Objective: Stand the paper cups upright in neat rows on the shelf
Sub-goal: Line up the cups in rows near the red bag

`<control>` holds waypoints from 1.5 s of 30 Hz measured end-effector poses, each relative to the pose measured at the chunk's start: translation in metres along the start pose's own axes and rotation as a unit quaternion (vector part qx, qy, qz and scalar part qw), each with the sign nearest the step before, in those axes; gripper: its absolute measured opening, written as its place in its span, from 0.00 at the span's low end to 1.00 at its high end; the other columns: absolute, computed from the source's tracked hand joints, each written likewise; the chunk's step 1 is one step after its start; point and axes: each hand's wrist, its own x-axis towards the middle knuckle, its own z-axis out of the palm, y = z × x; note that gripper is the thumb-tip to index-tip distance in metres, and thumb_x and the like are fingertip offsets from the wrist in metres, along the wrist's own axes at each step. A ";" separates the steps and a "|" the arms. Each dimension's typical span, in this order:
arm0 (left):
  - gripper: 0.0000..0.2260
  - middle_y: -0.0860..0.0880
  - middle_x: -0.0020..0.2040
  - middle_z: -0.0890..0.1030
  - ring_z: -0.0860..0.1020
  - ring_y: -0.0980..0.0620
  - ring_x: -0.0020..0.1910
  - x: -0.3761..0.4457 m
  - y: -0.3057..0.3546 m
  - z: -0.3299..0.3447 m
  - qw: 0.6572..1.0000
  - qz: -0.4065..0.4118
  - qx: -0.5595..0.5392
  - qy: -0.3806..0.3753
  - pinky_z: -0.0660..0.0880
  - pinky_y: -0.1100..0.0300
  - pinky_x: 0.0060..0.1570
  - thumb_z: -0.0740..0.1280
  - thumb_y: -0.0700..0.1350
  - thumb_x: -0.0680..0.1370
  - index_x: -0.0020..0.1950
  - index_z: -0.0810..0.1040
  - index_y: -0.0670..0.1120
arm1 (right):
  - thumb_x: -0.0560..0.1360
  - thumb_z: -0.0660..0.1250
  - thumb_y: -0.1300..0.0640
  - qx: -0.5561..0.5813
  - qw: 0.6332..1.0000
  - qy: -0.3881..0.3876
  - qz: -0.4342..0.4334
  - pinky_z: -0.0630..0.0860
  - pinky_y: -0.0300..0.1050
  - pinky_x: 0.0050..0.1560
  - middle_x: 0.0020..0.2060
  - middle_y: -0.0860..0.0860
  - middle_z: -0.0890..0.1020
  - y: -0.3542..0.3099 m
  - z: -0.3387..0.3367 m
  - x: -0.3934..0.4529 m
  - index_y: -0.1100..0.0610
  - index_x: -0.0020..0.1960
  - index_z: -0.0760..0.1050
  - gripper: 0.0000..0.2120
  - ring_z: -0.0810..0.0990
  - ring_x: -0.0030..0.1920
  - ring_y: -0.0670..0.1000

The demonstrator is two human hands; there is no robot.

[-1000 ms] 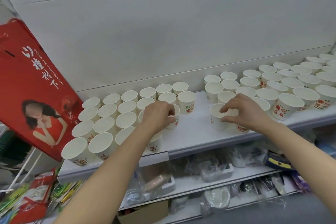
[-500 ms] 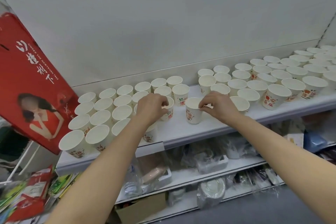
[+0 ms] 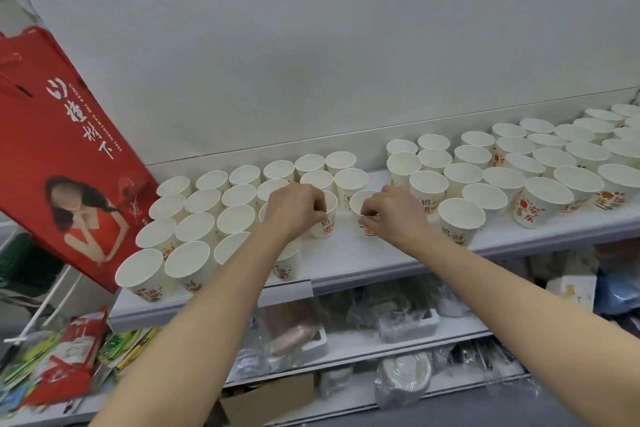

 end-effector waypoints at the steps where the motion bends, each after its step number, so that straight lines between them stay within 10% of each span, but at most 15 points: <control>1: 0.02 0.54 0.43 0.83 0.78 0.52 0.47 0.000 -0.001 0.000 1.000 -0.001 0.003 0.001 0.73 0.58 0.40 0.71 0.48 0.72 0.43 0.82 0.52 | 0.68 0.75 0.52 0.008 1.000 0.010 -0.001 0.60 0.42 0.37 0.32 0.50 0.82 0.001 0.001 -0.001 0.55 0.38 0.82 0.07 0.75 0.38 0.54; 18: 0.09 0.59 0.48 0.81 0.76 0.56 0.48 -0.008 0.000 -0.001 0.998 0.009 -0.040 0.056 0.68 0.59 0.39 0.72 0.55 0.73 0.52 0.81 0.57 | 0.68 0.75 0.53 0.076 0.989 0.127 -0.011 0.72 0.47 0.43 0.42 0.50 0.83 0.012 0.016 -0.018 0.55 0.48 0.81 0.11 0.78 0.45 0.54; 27: 0.06 0.59 0.45 0.80 0.72 0.57 0.46 -0.006 0.114 0.026 0.979 0.115 -0.134 0.099 0.68 0.60 0.40 0.71 0.56 0.74 0.49 0.83 0.58 | 0.72 0.72 0.54 0.051 0.959 0.276 0.042 0.71 0.50 0.40 0.37 0.47 0.82 0.078 -0.039 -0.082 0.55 0.43 0.82 0.05 0.76 0.39 0.54; 32: 0.12 0.55 0.54 0.80 0.73 0.53 0.53 0.002 0.176 0.055 0.976 0.187 -0.094 0.066 0.70 0.59 0.46 0.73 0.55 0.72 0.54 0.82 0.56 | 0.72 0.71 0.53 0.054 0.960 0.263 0.075 0.70 0.50 0.43 0.38 0.48 0.82 0.130 -0.068 -0.114 0.55 0.44 0.82 0.05 0.76 0.41 0.53; 45: 0.03 0.57 0.43 0.81 0.72 0.54 0.44 -0.038 0.154 0.049 0.980 0.030 -0.108 0.162 0.67 0.58 0.38 0.72 0.52 0.74 0.45 0.84 0.54 | 0.66 0.78 0.53 0.004 0.997 0.080 0.016 0.72 0.51 0.42 0.41 0.50 0.83 0.184 -0.060 -0.088 0.53 0.43 0.82 0.09 0.75 0.44 0.57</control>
